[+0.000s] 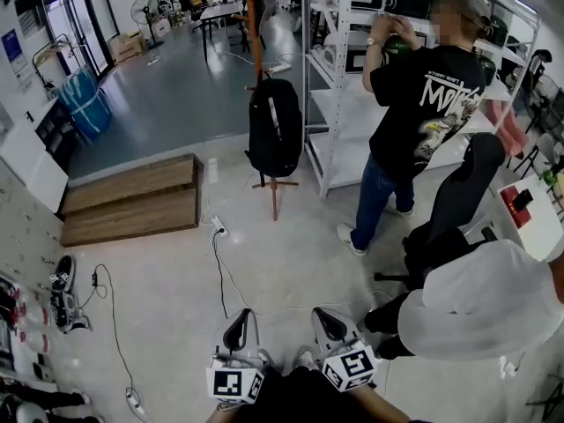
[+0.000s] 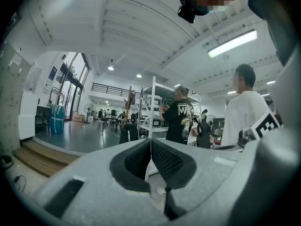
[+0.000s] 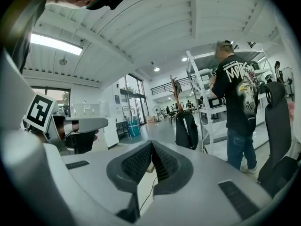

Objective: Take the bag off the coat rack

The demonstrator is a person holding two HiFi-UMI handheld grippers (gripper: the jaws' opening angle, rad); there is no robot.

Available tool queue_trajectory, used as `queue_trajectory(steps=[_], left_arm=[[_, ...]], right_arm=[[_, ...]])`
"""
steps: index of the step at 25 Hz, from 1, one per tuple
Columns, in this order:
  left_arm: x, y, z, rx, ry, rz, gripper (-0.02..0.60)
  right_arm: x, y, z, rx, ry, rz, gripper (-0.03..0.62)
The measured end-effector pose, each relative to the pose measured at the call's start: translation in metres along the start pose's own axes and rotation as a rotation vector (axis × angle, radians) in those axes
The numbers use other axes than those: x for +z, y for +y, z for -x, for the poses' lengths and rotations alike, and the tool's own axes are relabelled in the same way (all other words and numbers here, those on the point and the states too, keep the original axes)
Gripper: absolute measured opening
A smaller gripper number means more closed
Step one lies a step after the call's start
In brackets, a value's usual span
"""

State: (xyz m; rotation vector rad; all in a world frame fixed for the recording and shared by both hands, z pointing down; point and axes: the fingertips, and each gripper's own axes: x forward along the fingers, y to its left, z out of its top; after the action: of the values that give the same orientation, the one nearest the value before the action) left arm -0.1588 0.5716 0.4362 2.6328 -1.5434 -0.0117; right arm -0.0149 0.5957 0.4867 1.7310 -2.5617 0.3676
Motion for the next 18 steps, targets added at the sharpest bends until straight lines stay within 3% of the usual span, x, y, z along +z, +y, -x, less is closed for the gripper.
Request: queue_trajectory(steps=[10,18], left_arm=[[-0.008,-0.013,-0.014,0.042,-0.001,-0.008,0.018],[-0.018,0.005,-0.068,0.037,0.01,0.01,0.018]], right_arm=[[0.0,-0.024,-0.008,0.039,-0.004,0.013,0.012],[0.007,-0.055,-0.05,0.028,0.0,0.016,0.012]])
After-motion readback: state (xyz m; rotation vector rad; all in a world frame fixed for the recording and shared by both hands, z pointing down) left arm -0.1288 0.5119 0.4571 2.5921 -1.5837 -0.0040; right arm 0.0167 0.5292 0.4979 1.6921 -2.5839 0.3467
